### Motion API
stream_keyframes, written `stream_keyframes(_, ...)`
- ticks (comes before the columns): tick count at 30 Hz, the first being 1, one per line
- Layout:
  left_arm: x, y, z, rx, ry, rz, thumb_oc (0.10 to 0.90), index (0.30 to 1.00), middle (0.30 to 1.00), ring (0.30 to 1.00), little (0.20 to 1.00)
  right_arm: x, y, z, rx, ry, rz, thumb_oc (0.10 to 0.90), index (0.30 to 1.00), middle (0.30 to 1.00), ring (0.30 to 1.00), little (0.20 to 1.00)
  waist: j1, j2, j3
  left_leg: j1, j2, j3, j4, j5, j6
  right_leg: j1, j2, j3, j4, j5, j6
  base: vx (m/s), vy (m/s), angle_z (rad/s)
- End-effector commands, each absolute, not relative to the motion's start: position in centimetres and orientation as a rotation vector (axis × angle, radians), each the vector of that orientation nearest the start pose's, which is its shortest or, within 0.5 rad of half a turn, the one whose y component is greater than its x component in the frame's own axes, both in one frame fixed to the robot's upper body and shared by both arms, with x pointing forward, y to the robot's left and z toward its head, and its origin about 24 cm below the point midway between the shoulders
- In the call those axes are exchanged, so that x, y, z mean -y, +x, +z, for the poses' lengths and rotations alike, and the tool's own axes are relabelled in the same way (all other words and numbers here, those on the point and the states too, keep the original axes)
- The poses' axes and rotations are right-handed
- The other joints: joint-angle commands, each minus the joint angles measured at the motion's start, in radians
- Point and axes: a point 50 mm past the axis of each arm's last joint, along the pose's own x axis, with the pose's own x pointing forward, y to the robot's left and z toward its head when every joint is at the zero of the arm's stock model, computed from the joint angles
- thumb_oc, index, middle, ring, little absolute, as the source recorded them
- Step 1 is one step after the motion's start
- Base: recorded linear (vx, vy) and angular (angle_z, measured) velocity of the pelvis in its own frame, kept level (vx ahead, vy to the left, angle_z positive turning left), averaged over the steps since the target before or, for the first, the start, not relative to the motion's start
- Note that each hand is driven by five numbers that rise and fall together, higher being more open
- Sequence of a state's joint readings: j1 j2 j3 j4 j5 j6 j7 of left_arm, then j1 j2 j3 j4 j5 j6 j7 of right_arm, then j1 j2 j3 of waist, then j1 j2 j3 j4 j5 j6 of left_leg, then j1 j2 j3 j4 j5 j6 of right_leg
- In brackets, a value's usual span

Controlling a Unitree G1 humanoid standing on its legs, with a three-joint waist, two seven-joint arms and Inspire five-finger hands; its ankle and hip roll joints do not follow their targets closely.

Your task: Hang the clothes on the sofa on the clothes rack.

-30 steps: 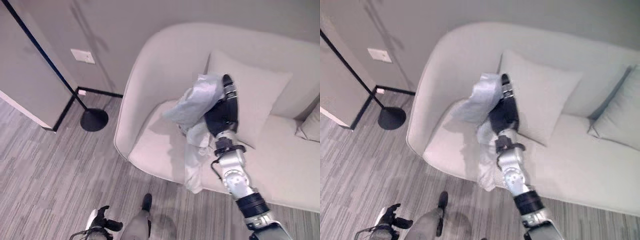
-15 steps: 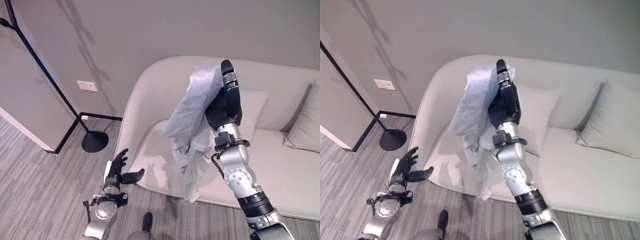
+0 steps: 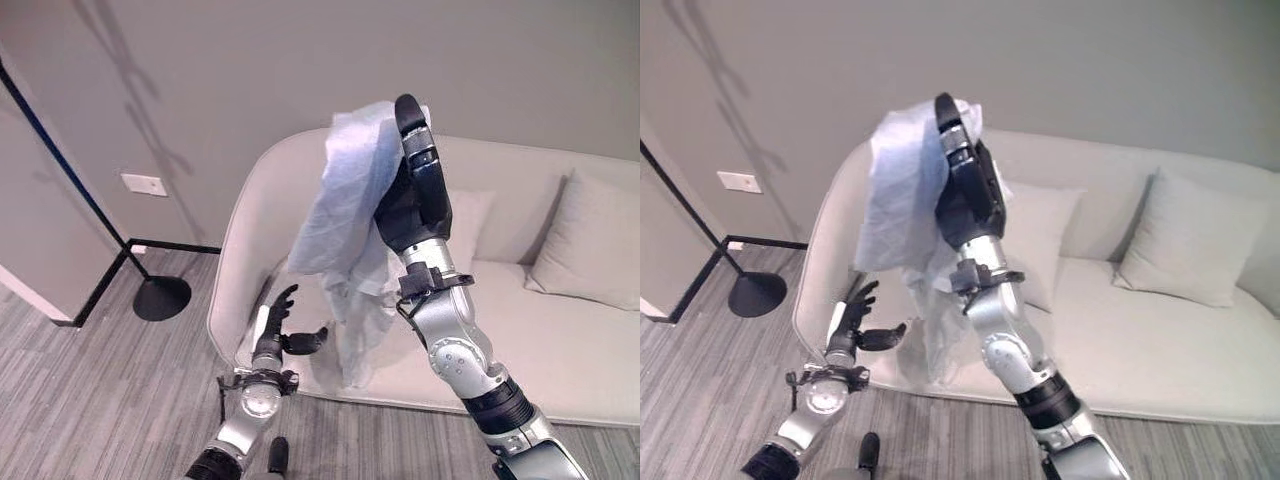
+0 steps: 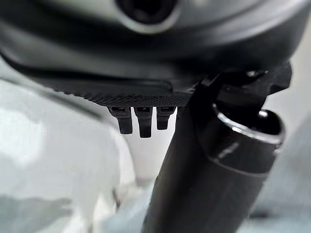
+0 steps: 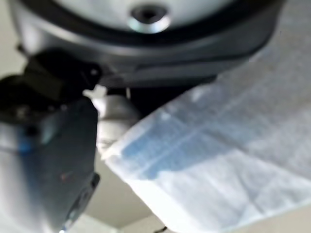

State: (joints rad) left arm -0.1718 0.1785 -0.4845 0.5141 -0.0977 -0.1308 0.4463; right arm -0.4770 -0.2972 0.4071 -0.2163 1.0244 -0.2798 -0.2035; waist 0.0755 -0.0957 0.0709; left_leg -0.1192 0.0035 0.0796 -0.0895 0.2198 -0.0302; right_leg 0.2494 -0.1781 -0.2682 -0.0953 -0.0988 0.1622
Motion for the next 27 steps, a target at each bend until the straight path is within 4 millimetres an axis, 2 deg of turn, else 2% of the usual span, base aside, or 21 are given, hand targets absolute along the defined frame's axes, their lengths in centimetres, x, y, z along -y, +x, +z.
stream_keyframes(1,-8.8,28.0,0.3,-0.005,0.237,-0.018,0.800,0.900,0.900,0.900,0.900,9.0,26.1,26.9,0.854,0.827,0.576,0.400,0.300,0.300,0.300,0.300,-0.003,0.001,-0.146,0.046,0.016,0.034,0.002,-0.142,0.006,-0.107,0.059,0.077,0.090,-0.008,-0.061,-0.03,-0.015,-0.10)
stream_keyframes(3,-6.8,28.3,0.9,0.014,0.222,-0.070,0.800,0.900,0.900,0.900,0.900,8.2,25.8,26.9,0.844,0.844,0.602,0.400,0.300,0.300,0.300,0.300,-0.022,0.004,-0.147,0.048,0.019,0.040,0.002,-0.143,0.007,-0.114,0.061,0.089,0.094,-0.005,-0.063,-0.03,-0.024,-0.17)
stream_keyframes(4,-5.8,28.7,1.0,0.031,0.268,-0.085,0.800,0.900,0.900,0.900,0.900,7.6,25.6,27.0,0.837,0.877,0.623,0.400,0.300,0.300,0.300,0.300,-0.035,0.004,-0.149,0.051,0.022,0.049,0.002,-0.146,0.008,-0.117,0.061,0.098,0.095,-0.004,-0.063,-0.02,-0.025,-0.17)
stream_keyframes(9,-4.8,30.2,1.4,0.051,0.369,0.001,0.800,0.900,0.900,0.900,0.900,6.8,24.5,26.8,0.832,0.925,0.661,0.400,0.300,0.300,0.300,0.300,-0.063,0.006,-0.153,0.054,0.025,0.063,0.002,-0.149,0.009,-0.123,0.061,0.113,0.097,-0.001,-0.063,0.00,-0.008,-0.16)
stream_keyframes(13,-5.8,31.7,1.5,0.027,0.457,0.186,0.800,0.900,0.900,0.900,0.900,6.1,23.1,26.1,0.806,0.968,0.726,0.400,0.300,0.300,0.300,0.300,-0.098,0.014,-0.158,0.056,0.030,0.083,0.002,-0.152,0.008,-0.138,0.062,0.136,0.098,0.003,-0.060,0.01,-0.003,-0.14)
stream_keyframes(14,-6.9,32.4,1.7,0.023,0.487,0.278,0.800,0.900,0.900,0.900,0.900,5.9,22.7,25.6,0.785,0.975,0.752,0.400,0.300,0.300,0.300,0.300,-0.117,0.020,-0.159,0.057,0.035,0.097,0.002,-0.154,0.007,-0.149,0.062,0.150,0.100,0.005,-0.058,0.01,0.001,-0.32)
stream_keyframes(15,-6.8,32.4,1.7,0.023,0.486,0.278,0.800,0.900,0.900,0.900,0.900,5.9,22.7,25.6,0.785,0.975,0.753,0.400,0.300,0.300,0.300,0.300,-0.117,0.020,-0.159,0.057,0.035,0.098,0.002,-0.154,0.007,-0.149,0.062,0.151,0.101,0.005,-0.058,0.01,0.001,-0.34)
stream_keyframes(20,-10.3,33.2,1.9,-0.024,0.482,0.537,0.800,0.900,0.900,0.900,0.900,5.6,21.4,25.0,0.749,0.950,0.844,0.400,0.300,0.300,0.300,0.300,-0.153,0.027,-0.158,0.069,0.048,0.138,0.002,-0.161,0.005,-0.171,0.066,0.200,0.101,0.011,-0.053,0.01,-0.001,-0.27)
stream_keyframes(24,-10.5,33.2,1.8,-0.042,0.431,0.566,0.800,0.900,0.900,0.900,0.900,5.3,21.1,24.9,0.746,0.928,0.868,0.400,0.300,0.300,0.300,0.300,-0.160,0.026,-0.156,0.073,0.051,0.148,0.002,-0.162,0.006,-0.174,0.068,0.215,0.100,0.011,-0.053,0.01,-0.016,-0.22)
stream_keyframes(25,-10.0,33.2,2.0,-0.042,0.393,0.548,0.554,0.531,0.531,0.531,0.531,5.3,21.1,24.9,0.745,0.917,0.871,0.400,0.300,0.300,0.300,0.300,-0.162,0.025,-0.155,0.073,0.052,0.149,0.002,-0.162,0.006,-0.175,0.068,0.217,0.100,0.011,-0.053,0.00,-0.021,-0.08)
stream_keyframes(26,-9.4,33.3,2.2,-0.040,0.360,0.518,0.400,0.300,0.300,0.300,0.300,5.1,21.3,24.8,0.733,0.909,0.860,0.400,0.300,0.300,0.300,0.300,-0.163,0.023,-0.150,0.071,0.054,0.149,0.002,-0.160,0.005,-0.176,0.070,0.216,0.101,0.011,-0.055,0.00,-0.021,-0.09)
stream_keyframes(27,-9.4,33.3,2.2,-0.040,0.360,0.518,0.400,0.300,0.300,0.300,0.300,5.1,21.3,24.8,0.733,0.909,0.860,0.400,0.300,0.300,0.300,0.300,-0.163,0.023,-0.150,0.071,0.054,0.149,0.002,-0.160,0.005,-0.176,0.070,0.216,0.101,0.011,-0.055,-0.01,-0.035,-0.08)
